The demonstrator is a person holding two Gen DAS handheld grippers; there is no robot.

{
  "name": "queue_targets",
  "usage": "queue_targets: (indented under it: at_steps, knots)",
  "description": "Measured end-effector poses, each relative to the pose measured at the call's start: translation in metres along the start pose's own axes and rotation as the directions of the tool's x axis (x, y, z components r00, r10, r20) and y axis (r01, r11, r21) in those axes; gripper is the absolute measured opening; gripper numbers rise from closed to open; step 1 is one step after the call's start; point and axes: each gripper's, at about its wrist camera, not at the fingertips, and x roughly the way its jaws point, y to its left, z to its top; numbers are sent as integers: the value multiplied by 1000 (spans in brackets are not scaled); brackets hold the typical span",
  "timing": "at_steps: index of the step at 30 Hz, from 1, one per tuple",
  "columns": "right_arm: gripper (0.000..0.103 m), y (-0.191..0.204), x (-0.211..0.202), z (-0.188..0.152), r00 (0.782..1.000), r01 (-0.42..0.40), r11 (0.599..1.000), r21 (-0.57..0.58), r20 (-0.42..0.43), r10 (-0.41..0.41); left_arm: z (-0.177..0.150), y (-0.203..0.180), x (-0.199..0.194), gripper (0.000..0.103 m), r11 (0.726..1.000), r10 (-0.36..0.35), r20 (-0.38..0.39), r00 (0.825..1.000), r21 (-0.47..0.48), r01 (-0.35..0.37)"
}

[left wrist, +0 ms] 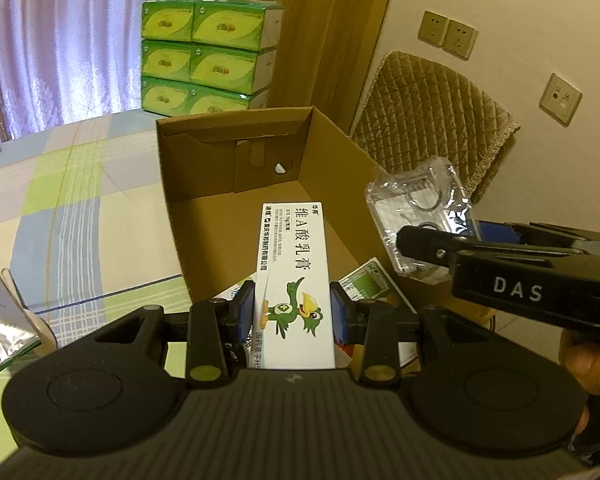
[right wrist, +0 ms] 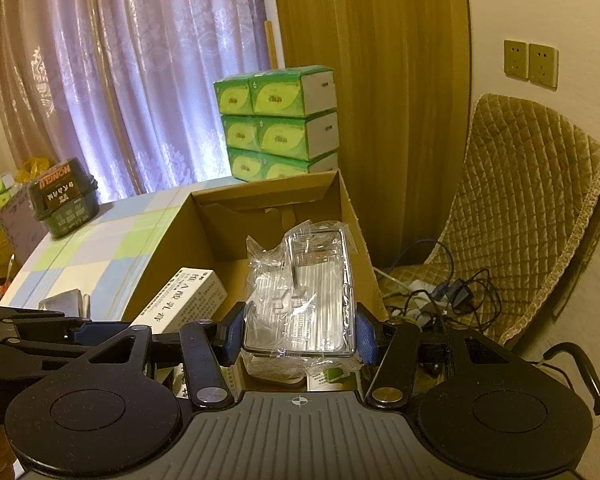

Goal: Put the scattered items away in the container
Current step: 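Lower the ointment box with the left tool while the right tool lowers the wire rack, then open both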

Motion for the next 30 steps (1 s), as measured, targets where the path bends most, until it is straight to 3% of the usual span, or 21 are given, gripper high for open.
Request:
queue_targets:
  at_steps: [1,2,30]
  knots:
    - [56,0,0,0,1000,0,1000,0,0,0,0,1,-1,49,1000,6,2,1000,-7,-6]
    - [56,0,0,0,1000,0,1000,0,0,0,-1,2,-1,56,1000,7,6,1000,-11,-7]
    - [57,12,-5,1,1000,-13,1000,-11,-2,13,-9,10,-20,56,1000,21,13,1000,6,-21]
